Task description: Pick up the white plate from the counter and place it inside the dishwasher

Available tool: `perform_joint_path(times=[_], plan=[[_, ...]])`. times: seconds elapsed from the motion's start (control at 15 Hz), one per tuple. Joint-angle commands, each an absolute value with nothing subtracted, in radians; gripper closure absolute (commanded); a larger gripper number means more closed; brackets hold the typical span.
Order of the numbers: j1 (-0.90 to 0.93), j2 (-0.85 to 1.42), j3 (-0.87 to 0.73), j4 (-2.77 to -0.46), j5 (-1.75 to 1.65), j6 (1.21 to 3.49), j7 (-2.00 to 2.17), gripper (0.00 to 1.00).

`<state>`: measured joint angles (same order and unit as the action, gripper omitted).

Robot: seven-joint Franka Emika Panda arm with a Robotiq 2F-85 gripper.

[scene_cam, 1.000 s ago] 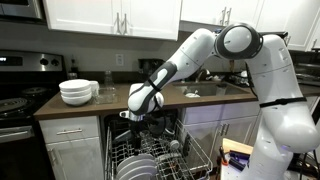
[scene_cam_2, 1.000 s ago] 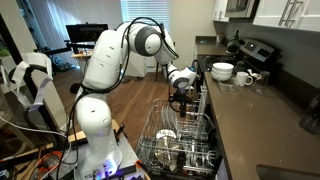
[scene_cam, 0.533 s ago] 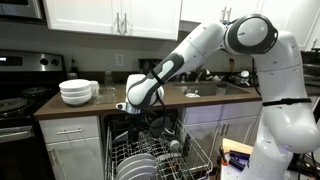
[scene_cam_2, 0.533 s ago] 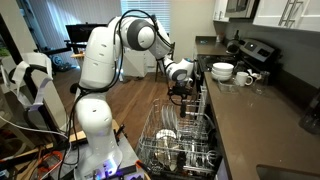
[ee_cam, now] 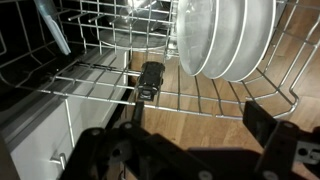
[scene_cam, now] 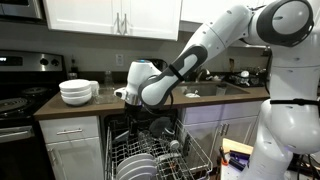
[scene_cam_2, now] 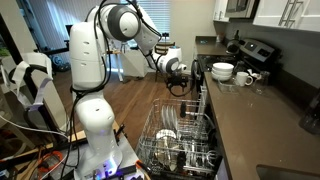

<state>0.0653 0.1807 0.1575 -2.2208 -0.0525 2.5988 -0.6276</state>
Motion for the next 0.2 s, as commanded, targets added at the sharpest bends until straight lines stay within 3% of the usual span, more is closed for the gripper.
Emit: perform_joint_path(times=[0.0,0.13], plan=[[0.067,0.169,0.158,-2.230,-0.059,2.601,-0.618,0.00],[0.069,0.158,0.156,-2.240,-0.059,2.602,-0.618,0.00]])
